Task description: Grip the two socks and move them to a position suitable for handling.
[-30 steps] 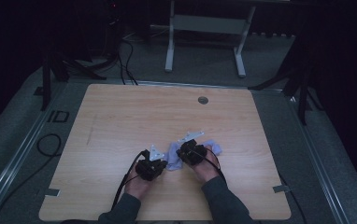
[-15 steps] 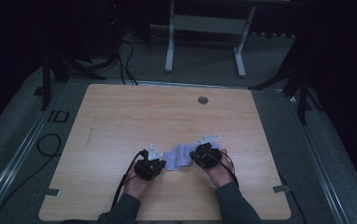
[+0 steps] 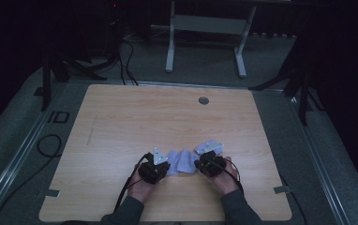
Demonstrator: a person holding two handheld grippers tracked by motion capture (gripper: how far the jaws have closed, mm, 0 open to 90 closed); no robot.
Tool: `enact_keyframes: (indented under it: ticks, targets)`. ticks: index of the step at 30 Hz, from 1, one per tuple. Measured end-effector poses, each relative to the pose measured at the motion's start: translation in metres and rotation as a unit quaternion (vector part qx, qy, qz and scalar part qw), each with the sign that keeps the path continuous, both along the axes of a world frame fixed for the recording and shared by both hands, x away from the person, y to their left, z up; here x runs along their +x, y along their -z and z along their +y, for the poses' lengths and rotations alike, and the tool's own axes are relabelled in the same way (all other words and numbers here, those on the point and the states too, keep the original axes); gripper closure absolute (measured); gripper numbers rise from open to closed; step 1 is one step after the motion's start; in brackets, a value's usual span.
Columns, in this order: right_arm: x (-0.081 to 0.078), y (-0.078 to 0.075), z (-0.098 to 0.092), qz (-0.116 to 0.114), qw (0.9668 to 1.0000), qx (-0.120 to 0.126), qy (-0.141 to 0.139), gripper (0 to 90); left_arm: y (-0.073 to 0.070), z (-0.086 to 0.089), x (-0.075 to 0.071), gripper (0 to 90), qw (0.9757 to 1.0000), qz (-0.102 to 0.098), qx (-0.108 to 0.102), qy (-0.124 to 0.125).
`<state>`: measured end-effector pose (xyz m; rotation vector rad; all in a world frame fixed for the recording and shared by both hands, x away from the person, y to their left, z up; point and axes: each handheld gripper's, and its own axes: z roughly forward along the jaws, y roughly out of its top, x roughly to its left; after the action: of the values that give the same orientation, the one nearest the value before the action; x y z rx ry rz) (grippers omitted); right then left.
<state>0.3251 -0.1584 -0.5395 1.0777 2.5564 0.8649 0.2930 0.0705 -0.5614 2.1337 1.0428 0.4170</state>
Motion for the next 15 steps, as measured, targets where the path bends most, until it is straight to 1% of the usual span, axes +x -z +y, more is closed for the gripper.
enact_keyframes:
  ticks: [2, 7, 8, 11, 12, 15]
  targets:
    - [-0.003, 0.001, -0.002, 0.000, 1.0000, -0.002, 0.001, 88.0, -0.001, 0.001, 0.000, 83.3, 1.0000, 0.003, 0.004, -0.002]
    - [-0.007, 0.002, -0.010, 0.002, 1.0000, -0.001, 0.004, 87.8, -0.002, 0.006, -0.002, 83.5, 0.9999, 0.007, 0.007, -0.004]
    - [-0.009, 0.002, -0.015, 0.002, 1.0000, -0.001, 0.006, 87.7, -0.002, 0.010, -0.004, 83.5, 0.9999, 0.008, 0.012, 0.000]
    - [-0.011, 0.002, -0.020, 0.003, 0.9999, 0.002, 0.010, 87.6, -0.002, 0.013, -0.005, 83.4, 0.9998, 0.011, 0.013, 0.004]
    - [-0.012, 0.002, -0.024, 0.008, 0.9999, 0.005, 0.011, 88.2, -0.003, 0.014, -0.007, 83.4, 0.9998, 0.013, 0.013, 0.007]
    - [-0.013, 0.003, -0.027, 0.008, 0.9999, 0.001, 0.013, 88.7, -0.003, 0.016, -0.009, 83.3, 0.9997, 0.014, 0.018, 0.012]
